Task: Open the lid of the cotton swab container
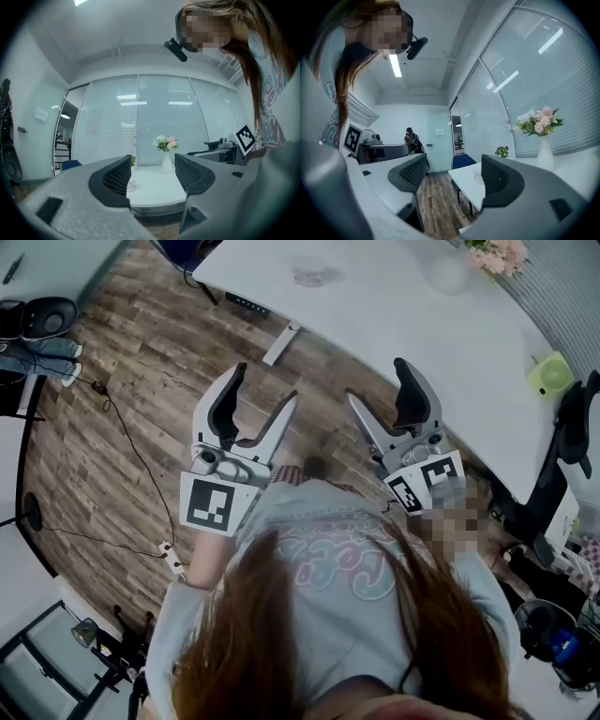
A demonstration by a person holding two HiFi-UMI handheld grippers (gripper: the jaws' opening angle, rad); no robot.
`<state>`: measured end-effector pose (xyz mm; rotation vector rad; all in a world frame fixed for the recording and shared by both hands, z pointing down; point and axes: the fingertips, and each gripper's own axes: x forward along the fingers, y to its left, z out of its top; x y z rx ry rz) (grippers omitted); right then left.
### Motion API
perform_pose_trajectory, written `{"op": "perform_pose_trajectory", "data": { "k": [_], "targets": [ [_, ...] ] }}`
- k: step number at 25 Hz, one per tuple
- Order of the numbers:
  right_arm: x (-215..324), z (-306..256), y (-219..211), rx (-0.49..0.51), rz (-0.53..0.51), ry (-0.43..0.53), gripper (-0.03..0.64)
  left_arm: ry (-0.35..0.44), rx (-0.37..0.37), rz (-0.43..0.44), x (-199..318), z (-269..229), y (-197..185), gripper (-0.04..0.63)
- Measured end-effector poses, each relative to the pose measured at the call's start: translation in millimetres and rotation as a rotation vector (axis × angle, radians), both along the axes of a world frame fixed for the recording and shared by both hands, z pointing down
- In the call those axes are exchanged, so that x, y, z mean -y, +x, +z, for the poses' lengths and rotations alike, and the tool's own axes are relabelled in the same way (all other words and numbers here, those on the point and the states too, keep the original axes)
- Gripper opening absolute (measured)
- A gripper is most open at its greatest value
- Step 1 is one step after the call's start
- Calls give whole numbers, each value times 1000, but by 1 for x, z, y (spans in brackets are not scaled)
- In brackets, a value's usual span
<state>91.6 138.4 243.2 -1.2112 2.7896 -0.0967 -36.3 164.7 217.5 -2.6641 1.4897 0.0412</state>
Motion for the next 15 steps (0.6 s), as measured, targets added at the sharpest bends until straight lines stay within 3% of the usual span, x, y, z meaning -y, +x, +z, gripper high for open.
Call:
{"op": "perform_pose_trajectory", "data": {
  "k": [5, 10, 15],
  "targets": [
    [-4, 2, -7, -6, -5, -4, 351, 11, -10, 5, -5, 2, -6, 264],
    [-11, 4, -18, -13, -29, -9, 351, -16, 30, 15, -4, 11, 0, 264],
    [-13, 3, -22, -9, -39, -9, 351, -27, 0, 19, -4, 8, -2, 264]
  ]
}}
